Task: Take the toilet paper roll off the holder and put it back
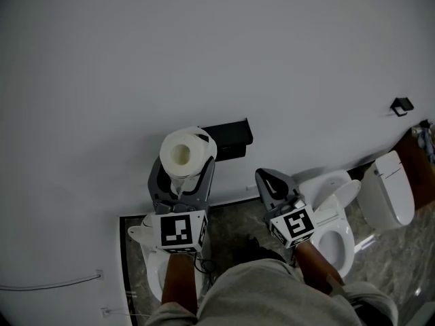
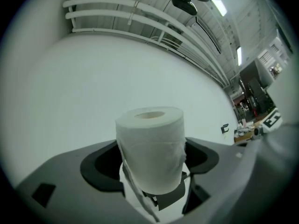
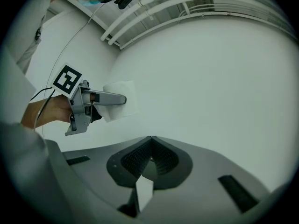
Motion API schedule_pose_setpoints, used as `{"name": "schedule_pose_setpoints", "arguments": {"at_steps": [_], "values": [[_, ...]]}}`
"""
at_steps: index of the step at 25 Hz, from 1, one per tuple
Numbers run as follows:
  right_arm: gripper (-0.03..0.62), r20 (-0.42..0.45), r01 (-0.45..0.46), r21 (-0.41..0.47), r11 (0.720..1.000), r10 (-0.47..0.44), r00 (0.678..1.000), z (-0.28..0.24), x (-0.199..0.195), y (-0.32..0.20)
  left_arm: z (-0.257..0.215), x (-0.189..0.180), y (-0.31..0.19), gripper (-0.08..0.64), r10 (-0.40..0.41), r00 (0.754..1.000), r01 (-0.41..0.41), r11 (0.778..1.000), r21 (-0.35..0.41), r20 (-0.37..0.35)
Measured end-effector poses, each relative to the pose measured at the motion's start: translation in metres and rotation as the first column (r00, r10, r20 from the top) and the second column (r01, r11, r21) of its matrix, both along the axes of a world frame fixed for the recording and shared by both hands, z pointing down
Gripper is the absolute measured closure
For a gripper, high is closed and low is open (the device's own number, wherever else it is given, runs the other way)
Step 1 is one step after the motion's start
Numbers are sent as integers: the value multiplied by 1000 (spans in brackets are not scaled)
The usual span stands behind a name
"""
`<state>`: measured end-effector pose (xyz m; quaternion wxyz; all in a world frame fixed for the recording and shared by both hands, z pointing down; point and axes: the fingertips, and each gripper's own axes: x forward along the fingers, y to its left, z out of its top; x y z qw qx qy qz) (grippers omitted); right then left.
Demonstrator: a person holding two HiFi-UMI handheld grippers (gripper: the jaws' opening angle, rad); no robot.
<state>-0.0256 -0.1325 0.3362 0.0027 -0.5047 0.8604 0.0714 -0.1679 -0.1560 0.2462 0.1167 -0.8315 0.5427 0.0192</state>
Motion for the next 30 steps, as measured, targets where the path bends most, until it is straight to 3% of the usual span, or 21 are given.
{"name": "schedule_pose_setpoints", "arguments": {"at_steps": [12,19,30], "values": [[588,-39,17,4,1000,-16,999,-11,-6,18,-4,-8,26,164,-25,999,25,1000,-7,-24],[588,-73,17,9,1000,-17,997,-8,-27,49,18,-25,60,164,-37,998,36,999,-25,-50],[588,-64,-11,-8,1000,11,998,9,-5,76,32,-3,80,164,-4,999,1,999,-47,-52]]}}
